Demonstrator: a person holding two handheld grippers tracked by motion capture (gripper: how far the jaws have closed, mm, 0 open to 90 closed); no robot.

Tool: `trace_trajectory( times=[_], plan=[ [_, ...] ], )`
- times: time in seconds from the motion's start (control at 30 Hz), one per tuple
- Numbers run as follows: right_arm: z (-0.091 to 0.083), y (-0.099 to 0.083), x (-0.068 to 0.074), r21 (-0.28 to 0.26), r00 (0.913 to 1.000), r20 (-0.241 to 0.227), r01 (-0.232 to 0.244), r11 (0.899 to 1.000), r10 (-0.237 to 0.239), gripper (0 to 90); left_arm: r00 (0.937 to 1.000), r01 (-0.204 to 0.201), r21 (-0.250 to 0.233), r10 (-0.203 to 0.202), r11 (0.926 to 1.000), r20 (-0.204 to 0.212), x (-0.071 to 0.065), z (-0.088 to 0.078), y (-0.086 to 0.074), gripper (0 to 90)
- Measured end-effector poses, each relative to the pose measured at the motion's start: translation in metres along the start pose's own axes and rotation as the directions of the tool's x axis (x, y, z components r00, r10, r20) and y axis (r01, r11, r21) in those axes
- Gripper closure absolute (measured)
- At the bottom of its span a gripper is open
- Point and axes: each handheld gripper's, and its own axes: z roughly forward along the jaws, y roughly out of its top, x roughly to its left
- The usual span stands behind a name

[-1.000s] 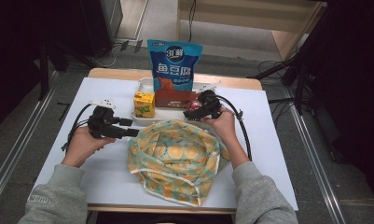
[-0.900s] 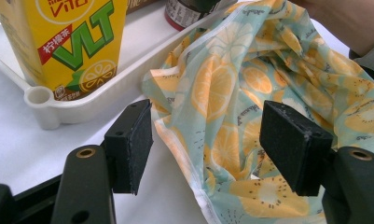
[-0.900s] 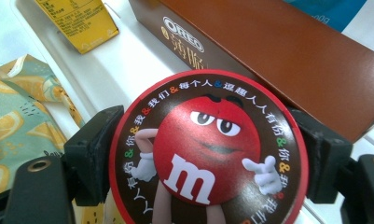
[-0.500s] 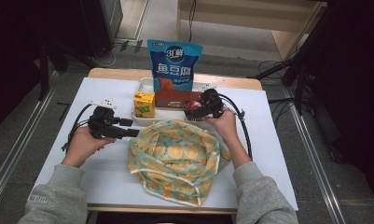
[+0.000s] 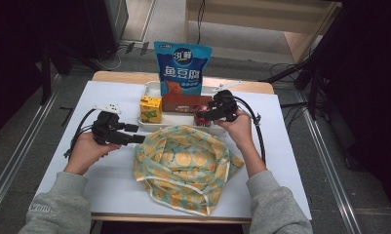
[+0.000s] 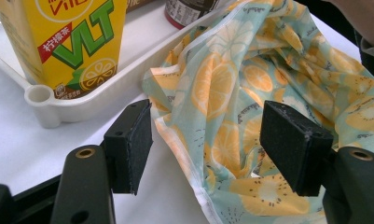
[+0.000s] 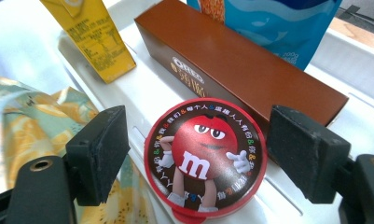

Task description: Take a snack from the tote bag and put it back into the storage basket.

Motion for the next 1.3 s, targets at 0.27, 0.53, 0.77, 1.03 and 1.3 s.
trace_trajectory(
  times=[0.27,0.53,0.77,1.03,1.3],
  plan=[
    [-0.012,-0.002,0.004,-0.019,0.9997,-0.016,-0.02,1.0,0.019,25.9,1.0,0.002,-0.001,-0.002,1.0,-0.002,0.0,-0.001,0.0,34.7],
    [-0.012,-0.009,0.007,-0.014,0.9992,-0.027,-0.03,0.999,0.03,27.5,1.0,0.002,0.001,-0.002,1.0,-0.004,0.0,-0.001,0.0,34.7],
    [-0.02,-0.015,0.009,-0.016,0.9993,-0.013,-0.035,0.999,0.035,31.9,1.0,0.006,-0.003,-0.006,1.0,-0.005,0.002,-0.002,-0.001,34.7],
    [-0.029,-0.022,0.009,-0.029,0.9988,0.001,-0.049,0.998,0.049,40.0,1.0,0.0,0.004,0.0,1.0,-0.003,0.002,0.001,0.001,34.7],
    [-0.035,-0.03,0.008,-0.046,0.998,0.022,-0.058,0.997,0.059,52.6,1.0,0.005,0.002,-0.005,1.0,-0.001,0.005,0.002,0.003,34.6]
  ],
)
